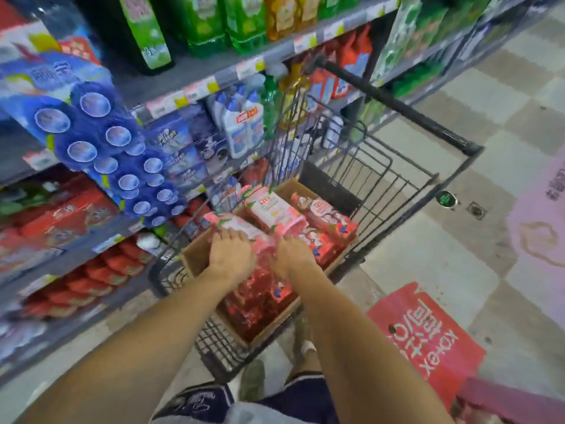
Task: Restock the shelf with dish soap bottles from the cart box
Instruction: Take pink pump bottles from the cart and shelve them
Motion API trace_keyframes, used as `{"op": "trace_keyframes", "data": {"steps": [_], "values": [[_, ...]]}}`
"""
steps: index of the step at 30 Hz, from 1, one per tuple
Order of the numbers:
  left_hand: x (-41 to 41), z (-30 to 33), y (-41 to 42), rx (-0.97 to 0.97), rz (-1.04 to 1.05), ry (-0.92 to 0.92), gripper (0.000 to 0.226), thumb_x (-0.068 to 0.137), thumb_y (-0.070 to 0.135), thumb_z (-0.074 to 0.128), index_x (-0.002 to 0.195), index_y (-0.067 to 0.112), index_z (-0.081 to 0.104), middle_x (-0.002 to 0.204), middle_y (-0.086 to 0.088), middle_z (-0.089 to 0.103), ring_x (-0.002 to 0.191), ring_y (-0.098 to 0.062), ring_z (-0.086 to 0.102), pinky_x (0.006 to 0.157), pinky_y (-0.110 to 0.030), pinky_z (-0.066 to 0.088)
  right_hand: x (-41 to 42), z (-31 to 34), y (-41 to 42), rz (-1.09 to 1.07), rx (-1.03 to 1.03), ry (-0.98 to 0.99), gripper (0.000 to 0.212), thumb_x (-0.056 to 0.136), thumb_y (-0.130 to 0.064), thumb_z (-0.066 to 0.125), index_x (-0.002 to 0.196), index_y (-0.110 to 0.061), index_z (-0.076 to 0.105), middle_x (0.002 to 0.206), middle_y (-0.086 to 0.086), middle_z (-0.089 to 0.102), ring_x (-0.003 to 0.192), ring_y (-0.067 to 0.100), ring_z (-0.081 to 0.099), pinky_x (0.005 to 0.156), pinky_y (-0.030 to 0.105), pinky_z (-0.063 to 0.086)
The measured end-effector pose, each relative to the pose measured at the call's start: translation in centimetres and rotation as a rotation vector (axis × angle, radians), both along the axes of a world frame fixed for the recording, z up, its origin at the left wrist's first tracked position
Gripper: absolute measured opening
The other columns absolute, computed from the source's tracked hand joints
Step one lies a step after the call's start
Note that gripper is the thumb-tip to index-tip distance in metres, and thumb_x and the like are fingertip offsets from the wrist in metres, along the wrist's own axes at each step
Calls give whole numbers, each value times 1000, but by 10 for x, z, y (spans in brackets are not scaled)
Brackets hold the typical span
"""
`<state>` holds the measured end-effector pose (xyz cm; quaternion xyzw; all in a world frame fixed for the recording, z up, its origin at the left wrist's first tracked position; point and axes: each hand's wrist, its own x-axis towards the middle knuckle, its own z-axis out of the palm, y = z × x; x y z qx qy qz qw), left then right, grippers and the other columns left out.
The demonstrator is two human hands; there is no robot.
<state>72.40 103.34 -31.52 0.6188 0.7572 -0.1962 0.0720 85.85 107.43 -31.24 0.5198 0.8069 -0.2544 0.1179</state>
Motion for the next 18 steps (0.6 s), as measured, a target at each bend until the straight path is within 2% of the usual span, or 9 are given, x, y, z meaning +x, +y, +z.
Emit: {"op": "trace_keyframes", "data": {"steps": [4, 7, 10, 13, 16, 18], "values": [[-4, -16, 26, -33, 213, -57, 65, 98, 52, 33, 137, 1, 42, 136, -22, 50, 126, -35, 46, 105, -42, 36, -16, -19, 55, 82, -24, -7, 48, 101, -38, 45, 135, -4, 46, 140, 20, 49, 132, 35, 45, 106, 41, 36], [-8, -24, 50, -52, 416, -112, 70, 99, 55, 31, 140, -1, 38, 139, -22, 48, 128, -35, 46, 104, -42, 39, -25, -32, 97, 113, -61, -11, 55, 101, -43, 45, 140, -4, 42, 142, 18, 46, 135, 36, 39, 111, 43, 31], [-8, -32, 76, -69, 675, -242, 78, 97, 61, 31, 141, -3, 34, 138, -23, 48, 123, -36, 52, 98, -42, 47, -31, -38, 134, 138, -87, -16, 58, 102, -44, 41, 143, -3, 38, 145, 19, 43, 134, 36, 39, 113, 43, 30], [-11, -39, 96, -52, 941, -345, 81, 94, 63, 41, 142, -2, 32, 140, -19, 47, 124, -35, 53, 96, -41, 47, -38, -35, 165, 163, -120, -25, 59, 103, -41, 43, 147, -3, 34, 150, 18, 38, 139, 35, 35, 113, 40, 28], [-14, -48, 106, -64, 1074, -405, 86, 94, 58, 50, 151, 0, 19, 154, -18, 30, 133, -37, 44, 102, -41, 43, -47, -32, 185, 169, -229, -10, 63, 103, -42, 46, 150, -2, 30, 155, 17, 33, 143, 32, 31, 113, 37, 27], [-13, -51, 110, -25, 1151, -431, 89, 93, 51, 57, 153, 3, 13, 153, -17, 26, 132, -39, 44, 101, -41, 43, -54, -33, 193, 158, -307, 7, 65, 102, -42, 49, 149, -1, 31, 153, 19, 35, 141, 33, 35, 112, 37, 30]]}}
